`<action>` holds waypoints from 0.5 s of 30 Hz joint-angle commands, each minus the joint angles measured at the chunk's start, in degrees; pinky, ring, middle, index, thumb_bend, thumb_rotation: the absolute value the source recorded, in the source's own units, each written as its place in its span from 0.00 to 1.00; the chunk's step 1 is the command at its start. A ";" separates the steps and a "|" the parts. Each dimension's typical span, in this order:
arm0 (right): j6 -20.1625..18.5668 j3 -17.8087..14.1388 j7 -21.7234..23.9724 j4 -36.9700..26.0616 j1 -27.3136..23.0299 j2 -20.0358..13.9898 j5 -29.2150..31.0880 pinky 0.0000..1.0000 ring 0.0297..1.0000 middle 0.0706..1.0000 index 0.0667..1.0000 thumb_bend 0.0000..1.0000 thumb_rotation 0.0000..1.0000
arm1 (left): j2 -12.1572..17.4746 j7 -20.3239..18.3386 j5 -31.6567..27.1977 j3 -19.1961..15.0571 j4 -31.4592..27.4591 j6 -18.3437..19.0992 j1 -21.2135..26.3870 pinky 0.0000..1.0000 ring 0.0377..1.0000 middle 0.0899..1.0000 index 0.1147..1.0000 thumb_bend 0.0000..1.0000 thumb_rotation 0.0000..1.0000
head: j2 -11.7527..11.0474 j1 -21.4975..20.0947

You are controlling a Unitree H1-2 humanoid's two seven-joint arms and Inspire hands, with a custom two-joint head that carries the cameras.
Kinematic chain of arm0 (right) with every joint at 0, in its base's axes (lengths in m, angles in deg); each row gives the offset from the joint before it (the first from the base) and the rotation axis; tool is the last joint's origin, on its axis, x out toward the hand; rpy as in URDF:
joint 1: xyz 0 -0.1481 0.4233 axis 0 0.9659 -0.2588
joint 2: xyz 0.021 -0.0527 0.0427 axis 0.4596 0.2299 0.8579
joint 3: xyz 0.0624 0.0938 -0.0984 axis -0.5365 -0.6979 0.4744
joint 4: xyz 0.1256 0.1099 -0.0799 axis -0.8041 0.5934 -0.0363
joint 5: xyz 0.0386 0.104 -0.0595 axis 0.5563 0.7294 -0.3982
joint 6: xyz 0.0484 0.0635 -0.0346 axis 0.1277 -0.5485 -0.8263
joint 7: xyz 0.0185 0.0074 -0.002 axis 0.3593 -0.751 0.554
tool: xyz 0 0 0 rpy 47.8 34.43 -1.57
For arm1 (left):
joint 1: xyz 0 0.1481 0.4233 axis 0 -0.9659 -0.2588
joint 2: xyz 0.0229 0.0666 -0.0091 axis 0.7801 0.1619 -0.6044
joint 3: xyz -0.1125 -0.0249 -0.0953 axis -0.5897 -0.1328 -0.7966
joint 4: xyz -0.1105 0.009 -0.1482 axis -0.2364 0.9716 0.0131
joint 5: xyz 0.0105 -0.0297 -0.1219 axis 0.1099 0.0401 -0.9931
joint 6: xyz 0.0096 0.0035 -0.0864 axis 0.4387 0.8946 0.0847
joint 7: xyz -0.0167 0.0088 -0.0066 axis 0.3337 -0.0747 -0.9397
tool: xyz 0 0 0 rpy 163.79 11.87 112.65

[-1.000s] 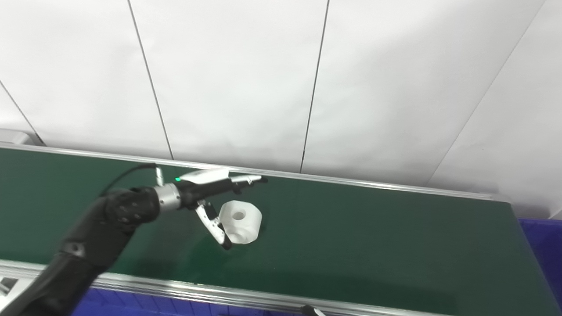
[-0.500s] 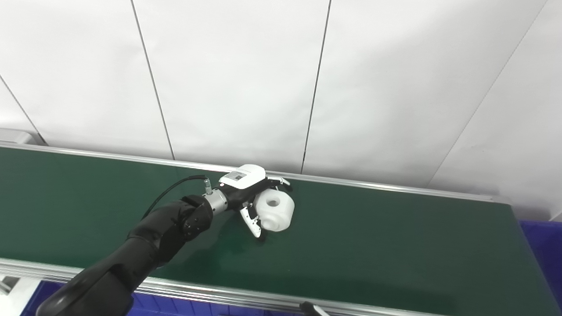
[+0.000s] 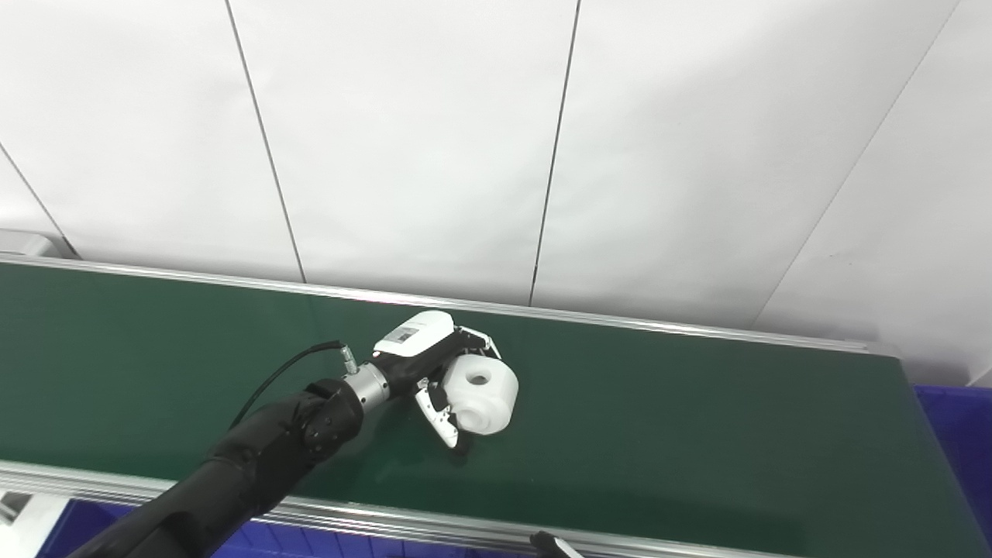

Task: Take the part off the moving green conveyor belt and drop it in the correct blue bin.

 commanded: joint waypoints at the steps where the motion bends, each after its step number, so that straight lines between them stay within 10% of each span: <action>1: 1.34 0.44 0.17 -1.27 0.82 0.42 0.34 0.78 0.87 0.91 0.87 0.31 0.68 | 1.67 -3.03 -0.60 -0.48 -1.01 0.79 -0.82 0.11 0.13 0.13 0.10 0.68 0.00 | 0.18 0.04; 15: 2.01 0.60 -0.19 -0.89 1.20 0.56 0.22 0.81 0.89 0.92 0.89 0.30 0.72 | 2.75 -7.34 -3.63 -6.19 -8.77 0.79 -3.65 0.12 0.13 0.13 0.11 0.68 0.00 | 0.70 -0.18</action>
